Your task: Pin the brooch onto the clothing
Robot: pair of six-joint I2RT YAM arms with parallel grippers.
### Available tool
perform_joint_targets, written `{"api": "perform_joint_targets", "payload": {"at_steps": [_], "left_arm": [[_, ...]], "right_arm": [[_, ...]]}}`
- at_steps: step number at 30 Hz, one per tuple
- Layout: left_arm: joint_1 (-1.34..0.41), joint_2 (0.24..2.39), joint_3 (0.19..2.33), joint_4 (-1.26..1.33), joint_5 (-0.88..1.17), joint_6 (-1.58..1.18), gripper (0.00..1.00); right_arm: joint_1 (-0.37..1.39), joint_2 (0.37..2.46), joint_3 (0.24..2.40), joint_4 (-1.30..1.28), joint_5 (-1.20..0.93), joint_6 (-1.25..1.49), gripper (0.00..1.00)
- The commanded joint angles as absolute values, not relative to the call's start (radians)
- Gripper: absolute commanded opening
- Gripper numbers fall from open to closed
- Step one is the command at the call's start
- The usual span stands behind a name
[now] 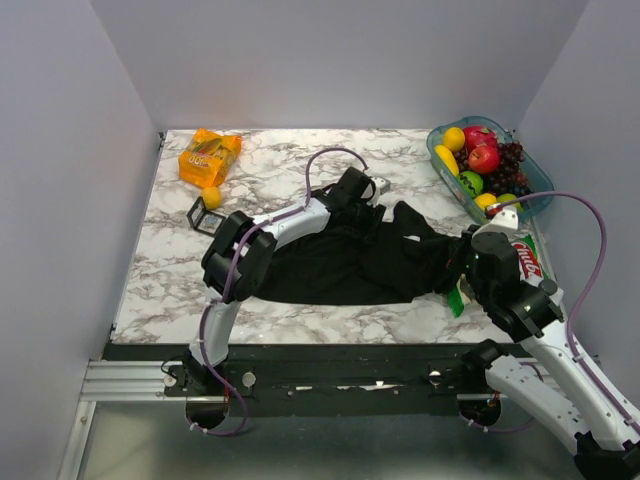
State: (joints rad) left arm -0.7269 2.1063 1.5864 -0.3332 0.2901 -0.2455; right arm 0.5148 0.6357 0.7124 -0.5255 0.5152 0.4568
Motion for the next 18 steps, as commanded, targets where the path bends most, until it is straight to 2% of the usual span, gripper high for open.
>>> {"api": "perform_joint_targets", "payload": {"at_steps": [1,10,16,18], "left_arm": [[-0.735,2.149,1.632,-0.337,0.245,-0.212,0.61],[-0.752,2.192,1.664,-0.330,0.268,-0.218,0.52],[-0.756,2.171,1.635,-0.285,0.282,-0.235,0.53],[-0.758,2.174,1.634,-0.281,0.287,-0.241,0.43]], "right_arm": [[0.509,0.634,0.696,-0.542,0.496,0.468,0.01],[0.509,0.635,0.686,-0.537,0.489,0.465,0.01],[0.509,0.641,0.678,-0.537,0.489,0.462,0.01],[0.509,0.646,0.678,-0.537,0.488,0.462,0.01]]}}
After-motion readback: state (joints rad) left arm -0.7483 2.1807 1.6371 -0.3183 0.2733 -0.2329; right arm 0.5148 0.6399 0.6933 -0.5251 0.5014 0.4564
